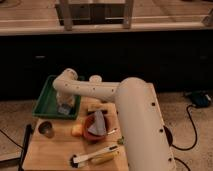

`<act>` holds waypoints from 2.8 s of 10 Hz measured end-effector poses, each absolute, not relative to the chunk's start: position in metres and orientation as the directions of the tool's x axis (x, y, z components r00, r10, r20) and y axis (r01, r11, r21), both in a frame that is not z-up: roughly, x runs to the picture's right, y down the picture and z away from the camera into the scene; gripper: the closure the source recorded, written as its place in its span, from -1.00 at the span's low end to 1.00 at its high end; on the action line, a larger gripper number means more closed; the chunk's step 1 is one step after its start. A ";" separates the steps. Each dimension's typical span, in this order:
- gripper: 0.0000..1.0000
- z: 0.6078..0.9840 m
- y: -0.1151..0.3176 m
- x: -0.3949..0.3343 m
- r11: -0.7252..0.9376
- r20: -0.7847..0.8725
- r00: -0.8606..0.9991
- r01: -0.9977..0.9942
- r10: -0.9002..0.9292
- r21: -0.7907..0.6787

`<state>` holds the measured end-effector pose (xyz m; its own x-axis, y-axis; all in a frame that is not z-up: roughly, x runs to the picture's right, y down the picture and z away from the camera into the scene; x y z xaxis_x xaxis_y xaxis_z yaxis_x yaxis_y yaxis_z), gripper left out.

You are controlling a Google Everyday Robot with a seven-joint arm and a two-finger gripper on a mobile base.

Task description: Wipe tray with sponge

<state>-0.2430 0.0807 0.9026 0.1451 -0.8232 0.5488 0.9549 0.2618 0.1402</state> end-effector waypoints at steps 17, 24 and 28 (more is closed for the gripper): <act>1.00 0.891 0.083 -0.233 0.199 0.559 0.036 0.952 -0.828 0.234; 1.00 0.920 0.038 -0.294 0.194 0.518 0.036 0.948 -0.854 0.253; 1.00 0.903 0.069 -0.336 0.097 0.549 -0.119 0.932 -0.827 0.348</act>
